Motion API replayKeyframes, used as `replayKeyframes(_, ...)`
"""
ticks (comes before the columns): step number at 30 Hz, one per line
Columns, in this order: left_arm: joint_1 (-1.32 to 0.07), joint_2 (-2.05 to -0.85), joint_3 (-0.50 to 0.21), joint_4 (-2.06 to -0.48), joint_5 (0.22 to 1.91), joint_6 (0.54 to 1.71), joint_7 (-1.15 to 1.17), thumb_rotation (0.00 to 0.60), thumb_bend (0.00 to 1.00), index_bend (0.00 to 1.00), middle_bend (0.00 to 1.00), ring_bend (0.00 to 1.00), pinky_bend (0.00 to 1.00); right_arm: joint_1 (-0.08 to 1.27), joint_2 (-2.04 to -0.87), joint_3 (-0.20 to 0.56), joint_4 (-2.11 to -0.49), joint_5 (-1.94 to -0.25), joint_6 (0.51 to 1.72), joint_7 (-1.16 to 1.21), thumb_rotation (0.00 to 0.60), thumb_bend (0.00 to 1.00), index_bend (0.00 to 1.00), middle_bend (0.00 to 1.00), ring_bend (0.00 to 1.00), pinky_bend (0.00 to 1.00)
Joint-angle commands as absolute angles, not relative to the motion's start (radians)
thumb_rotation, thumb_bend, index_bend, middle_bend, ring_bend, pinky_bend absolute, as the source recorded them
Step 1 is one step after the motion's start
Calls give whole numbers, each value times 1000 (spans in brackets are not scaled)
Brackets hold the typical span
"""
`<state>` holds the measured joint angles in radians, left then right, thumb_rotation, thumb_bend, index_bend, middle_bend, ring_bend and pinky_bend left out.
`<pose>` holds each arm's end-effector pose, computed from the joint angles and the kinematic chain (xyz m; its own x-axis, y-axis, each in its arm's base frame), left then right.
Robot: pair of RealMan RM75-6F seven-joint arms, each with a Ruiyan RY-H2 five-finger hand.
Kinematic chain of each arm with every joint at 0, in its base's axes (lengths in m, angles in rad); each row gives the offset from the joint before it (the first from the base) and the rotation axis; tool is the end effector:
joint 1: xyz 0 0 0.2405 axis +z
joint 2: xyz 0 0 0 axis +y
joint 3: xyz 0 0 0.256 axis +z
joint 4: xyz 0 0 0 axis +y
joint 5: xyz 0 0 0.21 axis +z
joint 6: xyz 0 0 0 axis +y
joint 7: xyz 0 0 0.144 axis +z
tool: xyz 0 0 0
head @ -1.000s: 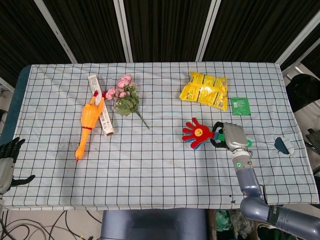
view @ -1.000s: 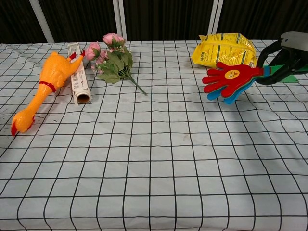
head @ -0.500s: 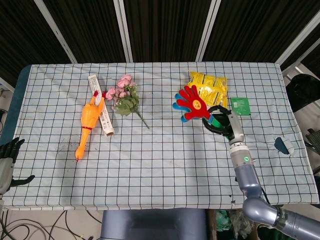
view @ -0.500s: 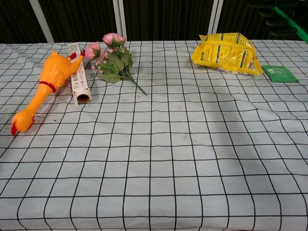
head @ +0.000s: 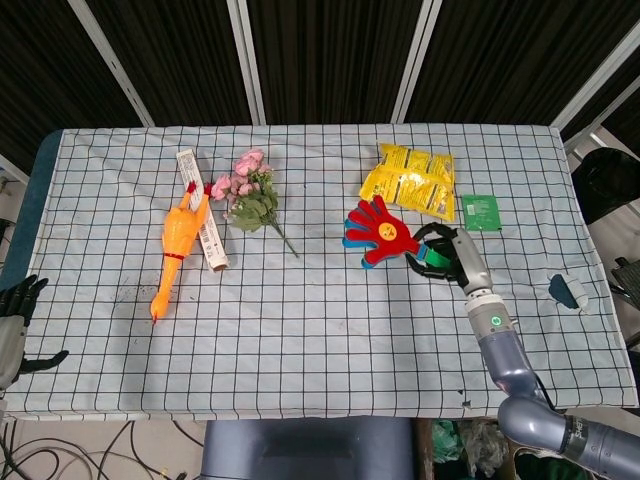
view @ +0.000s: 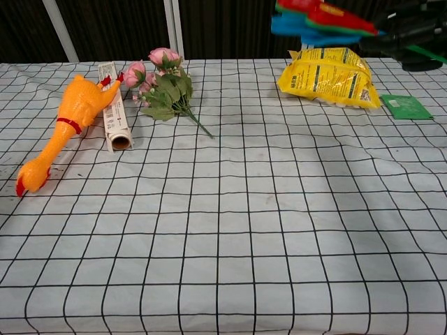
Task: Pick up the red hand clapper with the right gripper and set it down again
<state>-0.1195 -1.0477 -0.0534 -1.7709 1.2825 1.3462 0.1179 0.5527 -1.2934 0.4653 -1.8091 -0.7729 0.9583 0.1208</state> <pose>-0.3127 0.1861 0.1580 0.3810 0.1496 0.9124 0.9042 0.1459 -0.4015 -0.1646 -0.3484 0.0880 -0.3881 -0.2124 0.8968 -0.9216 0.0980 -0.3756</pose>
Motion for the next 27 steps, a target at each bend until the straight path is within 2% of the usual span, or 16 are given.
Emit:
replayKeyframes(1,-120,-1048,-53,-1771,1282,1345,117,600,0,0,0,0,0,673,-1284,298,-1735,-561,1116,-420,600,690,872,952,1000,988)
replayKeyframes(4,-120,-1047,-52,-1772,1283,1344,118,600,0,0,0,0,0,671,-1308,312,-1735,-570,1171,-412,600,692,875,952,1000,989)
replayKeyframes(7,-120,-1047,-52,-1772,1283,1344,117,600,0,0,0,0,0,651,-1316,360,-1761,-581,1173,-310,600,691,875,951,1000,989)
replayKeyframes(10,-120,-1046,-52,-1772,1283,1344,115,600,0,0,0,0,0,613,-1315,438,-1819,-628,1123,-101,600,691,875,951,1000,987)
replayKeyframes(14,-119,-1046,-51,-1773,1284,1345,114,600,0,0,0,0,0,515,-1301,603,-1916,-711,974,369,600,691,875,951,1000,985)
replayKeyframes(17,-119,-1045,-51,-1773,1284,1344,112,600,0,0,0,0,0,472,-1308,656,-1932,-785,953,535,600,691,875,950,1000,981)
replayKeyframes(21,-119,-1045,-51,-1773,1285,1345,111,600,0,0,0,0,0,444,-1311,653,-1938,-903,968,605,600,691,875,950,1000,979)
replayKeyframes(27,-120,-1046,-49,-1773,1288,1344,114,600,0,0,0,0,0,467,-1280,553,-1881,-969,956,446,600,693,875,950,1000,979)
